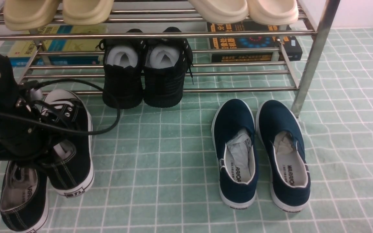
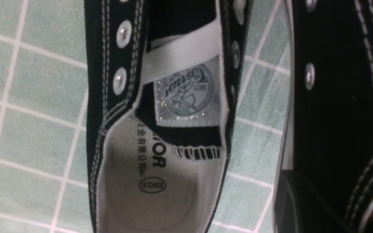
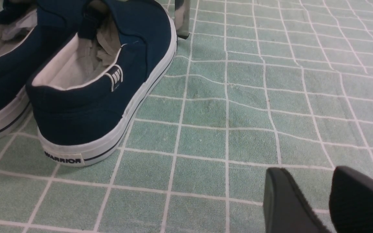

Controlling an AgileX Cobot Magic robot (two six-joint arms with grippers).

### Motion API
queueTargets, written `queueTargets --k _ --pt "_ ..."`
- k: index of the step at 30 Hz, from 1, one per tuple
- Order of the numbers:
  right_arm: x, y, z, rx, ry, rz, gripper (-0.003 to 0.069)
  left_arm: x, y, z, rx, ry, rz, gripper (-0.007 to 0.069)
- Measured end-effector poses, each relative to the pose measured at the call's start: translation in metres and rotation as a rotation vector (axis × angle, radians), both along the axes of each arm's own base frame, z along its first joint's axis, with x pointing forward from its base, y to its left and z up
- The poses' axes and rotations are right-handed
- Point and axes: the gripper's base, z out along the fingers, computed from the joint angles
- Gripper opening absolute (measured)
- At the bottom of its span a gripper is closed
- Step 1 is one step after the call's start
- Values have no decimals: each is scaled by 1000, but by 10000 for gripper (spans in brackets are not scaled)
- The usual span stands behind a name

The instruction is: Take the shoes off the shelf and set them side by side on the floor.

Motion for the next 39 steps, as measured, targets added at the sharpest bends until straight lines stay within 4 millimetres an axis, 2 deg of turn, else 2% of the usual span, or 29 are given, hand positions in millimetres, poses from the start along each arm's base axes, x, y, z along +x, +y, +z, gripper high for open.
queueTargets --k 7,22,27,30,33,35,36,39 --pt "0 0 0 0 0 0 239 -3 -3 -1 -12 29 -61 28" --pt "0 0 0 0 0 0 239 0 -4 0 -34 6 -23 31" --pt "0 0 0 0 0 0 239 -2 -3 -1 -32 32 -23 91" --pt "0 0 0 0 0 0 239 -4 -2 1 -20 50 -26 185" --pt "0 0 0 0 0 0 239 -7 2 12 26 45 -42 298" --pt "0 0 0 0 0 0 239 -10 4 24 54 22 -50 325" --pt "0 0 0 0 0 0 239 -17 8 39 84 5 -53 345" --pt "0 0 0 0 0 0 239 -29 12 61 120 -24 -63 338"
